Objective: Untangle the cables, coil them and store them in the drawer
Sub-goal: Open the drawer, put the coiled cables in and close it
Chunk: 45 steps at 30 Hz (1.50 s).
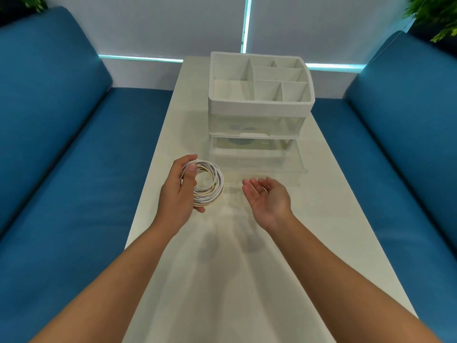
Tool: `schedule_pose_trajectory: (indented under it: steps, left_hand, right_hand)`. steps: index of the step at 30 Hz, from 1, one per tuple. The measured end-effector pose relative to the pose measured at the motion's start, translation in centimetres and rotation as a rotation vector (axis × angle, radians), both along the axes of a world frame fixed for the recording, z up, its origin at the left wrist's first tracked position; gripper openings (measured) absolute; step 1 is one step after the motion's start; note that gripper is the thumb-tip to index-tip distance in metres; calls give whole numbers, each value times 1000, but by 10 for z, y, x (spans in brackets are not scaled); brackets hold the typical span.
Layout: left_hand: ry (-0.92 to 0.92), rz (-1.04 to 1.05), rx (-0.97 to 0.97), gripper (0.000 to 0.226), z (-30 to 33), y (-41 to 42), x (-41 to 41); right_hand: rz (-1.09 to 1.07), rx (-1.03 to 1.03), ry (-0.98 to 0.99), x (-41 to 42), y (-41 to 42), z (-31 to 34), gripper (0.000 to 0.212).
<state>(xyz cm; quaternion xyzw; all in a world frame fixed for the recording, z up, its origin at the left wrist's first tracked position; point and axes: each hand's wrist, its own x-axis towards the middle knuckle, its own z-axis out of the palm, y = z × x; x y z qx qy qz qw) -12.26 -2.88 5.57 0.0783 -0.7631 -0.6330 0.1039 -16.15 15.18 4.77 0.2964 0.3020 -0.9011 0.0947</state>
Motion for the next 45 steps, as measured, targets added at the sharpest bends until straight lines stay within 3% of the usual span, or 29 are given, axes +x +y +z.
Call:
schedule_pose_trajectory:
  steps: [13,15,17,20,25,29,36,45]
  left_hand:
    - [57,16,42,24,18,7,7]
    - [73,5,64,24,24,11,4]
    - [83,3,78,23,30,17,0]
    - [141,-1,55,23,37,31,-9]
    - [168,-69,51,20,55,50,-21]
    - [172,-169,47,22,68,60,-28]
    - [168,-262,11,20,74,75,-31]
    - [196,-275,-68,23,74,80,-24]
  right_hand:
    - [31,81,-69,14,3,5,22]
    - [146,210,-121,19,2,13,25]
    - [410,332,-112,25,-1,25,30]
    - [629,271,38,24,-7,47,45]
    - [556,278,166,1,3,82,27]
    - [608,436,197,-18,24,101,26]
    - [725,527,249,-33,55,124,31]
    - [660,627,263,-27,52,118,20]
